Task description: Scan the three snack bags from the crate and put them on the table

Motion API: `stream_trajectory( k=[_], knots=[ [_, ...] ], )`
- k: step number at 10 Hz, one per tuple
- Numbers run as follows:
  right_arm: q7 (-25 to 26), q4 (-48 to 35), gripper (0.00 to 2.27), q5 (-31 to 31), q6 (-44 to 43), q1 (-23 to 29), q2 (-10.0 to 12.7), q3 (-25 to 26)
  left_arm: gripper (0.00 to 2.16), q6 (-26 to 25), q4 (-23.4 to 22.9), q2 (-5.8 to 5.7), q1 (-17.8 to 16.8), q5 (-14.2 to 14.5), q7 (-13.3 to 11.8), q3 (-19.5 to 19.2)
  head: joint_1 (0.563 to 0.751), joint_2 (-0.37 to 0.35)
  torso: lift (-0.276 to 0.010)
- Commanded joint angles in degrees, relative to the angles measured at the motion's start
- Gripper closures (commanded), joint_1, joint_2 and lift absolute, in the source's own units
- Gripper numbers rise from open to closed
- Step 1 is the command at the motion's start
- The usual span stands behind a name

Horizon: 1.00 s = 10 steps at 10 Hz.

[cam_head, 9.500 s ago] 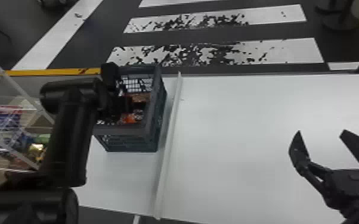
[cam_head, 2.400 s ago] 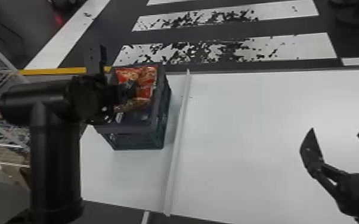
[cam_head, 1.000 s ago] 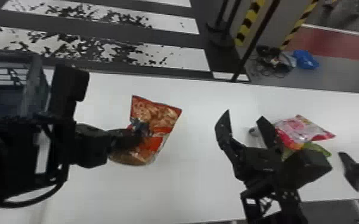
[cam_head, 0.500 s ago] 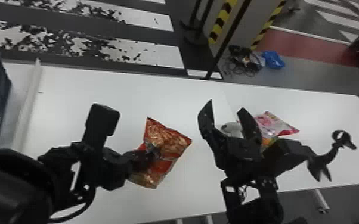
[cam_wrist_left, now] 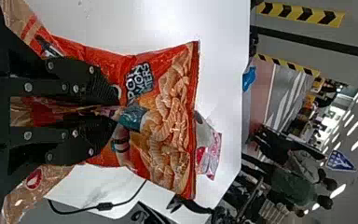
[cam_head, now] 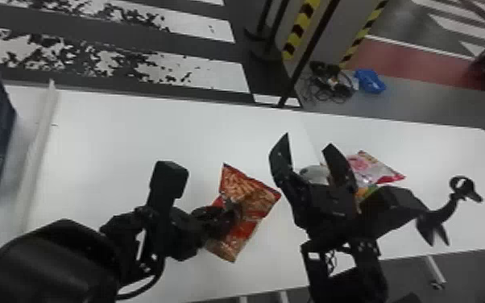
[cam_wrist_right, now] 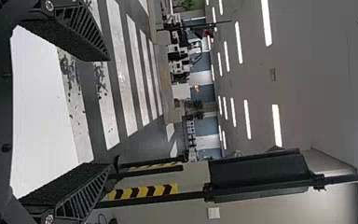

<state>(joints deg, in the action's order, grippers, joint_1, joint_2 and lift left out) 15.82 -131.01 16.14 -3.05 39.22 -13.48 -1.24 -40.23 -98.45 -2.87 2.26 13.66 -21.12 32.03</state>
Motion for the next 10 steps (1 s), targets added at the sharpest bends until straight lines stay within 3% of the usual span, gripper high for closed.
stream_trajectory(
  k=[1,3,5,9,10],
  knots=[
    [0.0,0.0,0.07,0.6,0.0,0.4,-0.3,0.1,0.0,2.8,2.4,0.68,-0.2,0.0,0.5,0.1,0.695,-0.35,-0.094],
    [0.0,0.0,0.07,1.1,0.0,0.9,-1.0,0.2,0.03,3.9,2.7,0.5,-0.2,-0.6,1.6,-0.6,0.695,-0.35,-0.094],
    [0.0,-0.1,0.07,1.4,-0.2,1.8,-1.9,0.5,0.03,4.6,0.6,0.15,1.3,-0.7,1.9,-3.7,0.695,-0.35,-0.094],
    [-0.8,-0.2,0.07,5.1,0.0,2.6,-3.0,2.4,0.03,5.1,-15.6,-2.75,10.0,-3.1,5.7,-14.3,0.695,-0.35,-0.094],
    [-1.8,0.4,0.07,5.2,0.0,2.6,-2.9,1.8,0.02,12.1,-17.9,-3.54,12.9,-3.2,5.7,-17.4,0.695,-0.35,-0.094]
  ],
)
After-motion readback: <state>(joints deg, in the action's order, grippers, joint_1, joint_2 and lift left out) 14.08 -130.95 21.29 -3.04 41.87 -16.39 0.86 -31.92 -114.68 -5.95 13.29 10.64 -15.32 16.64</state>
